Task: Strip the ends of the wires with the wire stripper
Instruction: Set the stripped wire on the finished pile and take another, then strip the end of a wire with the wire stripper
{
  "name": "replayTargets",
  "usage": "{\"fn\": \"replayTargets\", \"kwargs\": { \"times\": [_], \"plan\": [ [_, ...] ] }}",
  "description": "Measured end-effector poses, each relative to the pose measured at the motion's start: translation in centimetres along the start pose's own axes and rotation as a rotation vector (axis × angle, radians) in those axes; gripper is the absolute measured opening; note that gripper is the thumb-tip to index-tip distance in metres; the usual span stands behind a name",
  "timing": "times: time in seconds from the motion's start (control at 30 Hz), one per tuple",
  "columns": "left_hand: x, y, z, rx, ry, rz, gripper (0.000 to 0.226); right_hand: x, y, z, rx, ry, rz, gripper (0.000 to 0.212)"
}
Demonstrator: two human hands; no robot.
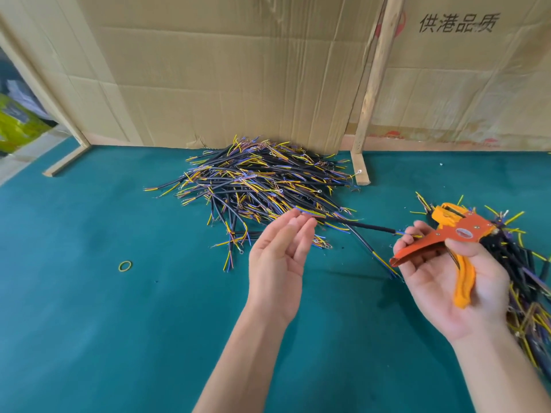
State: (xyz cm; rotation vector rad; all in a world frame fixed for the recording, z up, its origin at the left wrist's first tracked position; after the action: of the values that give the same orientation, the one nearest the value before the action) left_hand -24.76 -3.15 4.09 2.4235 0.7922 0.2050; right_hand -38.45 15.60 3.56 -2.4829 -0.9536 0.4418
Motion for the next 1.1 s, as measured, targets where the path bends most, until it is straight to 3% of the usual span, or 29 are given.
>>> {"fn": "replayTargets", "kwargs": {
  "times": [0.27, 0.43, 0.57, 0.67, 0.83, 0.93, 1.1],
  "plan": [
    [-2.1, 1.9, -1.4, -0.208, 0.075, -0.053, 0.013, 0.4, 3.8, -1.5, 0.104, -0.130, -0.282, 0.038],
    [-2.6, 4.0, -2.0, -0.291, 0.017, -0.109, 0.016, 1.5, 5.4, -2.1, 0.249, -0.188, -0.508, 0.067],
    [-2.4, 5.0, -2.1, -0.486, -0.022, -0.181, 0.014, 1.7, 4.8, -2.4, 0.328, -0.187, -0.520, 0.043],
    [-2.1, 5.1, -1.9, -0.778, -0.047, -0.237, 0.011, 1.6, 4.4, -2.6, 0.321, -0.183, -0.471, 0.046],
    [-1.8, 2.5, 0.2, -1.140, 0.020, -0.222, 0.024, 1.8, 5.9, -3.3, 0.299, -0.217, -0.512, 0.050],
    [-1.5, 0.6, 1.5, -1.204, 0.084, -0.189, 0.020, 2.0, 7.5, -3.2, 0.319, -0.206, -0.577, 0.045],
    [-0.9, 0.9, 0.1, -1.388, 0.066, -0.374, 0.014, 2.1, 8.8, -3.1, 0.361, -0.201, -0.641, 0.041]
  ]
}}
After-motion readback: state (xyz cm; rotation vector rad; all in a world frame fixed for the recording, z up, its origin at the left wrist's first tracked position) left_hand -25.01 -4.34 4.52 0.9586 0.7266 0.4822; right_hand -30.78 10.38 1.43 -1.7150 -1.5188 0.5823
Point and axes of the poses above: each hand's wrist, its own x-axis away from the middle knuckle, its own z-axis out of the back of the hand, y = z × x, the point moved 8 cm from there along -x, towards the middle knuckle, and after that the axes turned 15 degrees about -y, right-handed, at the moved point
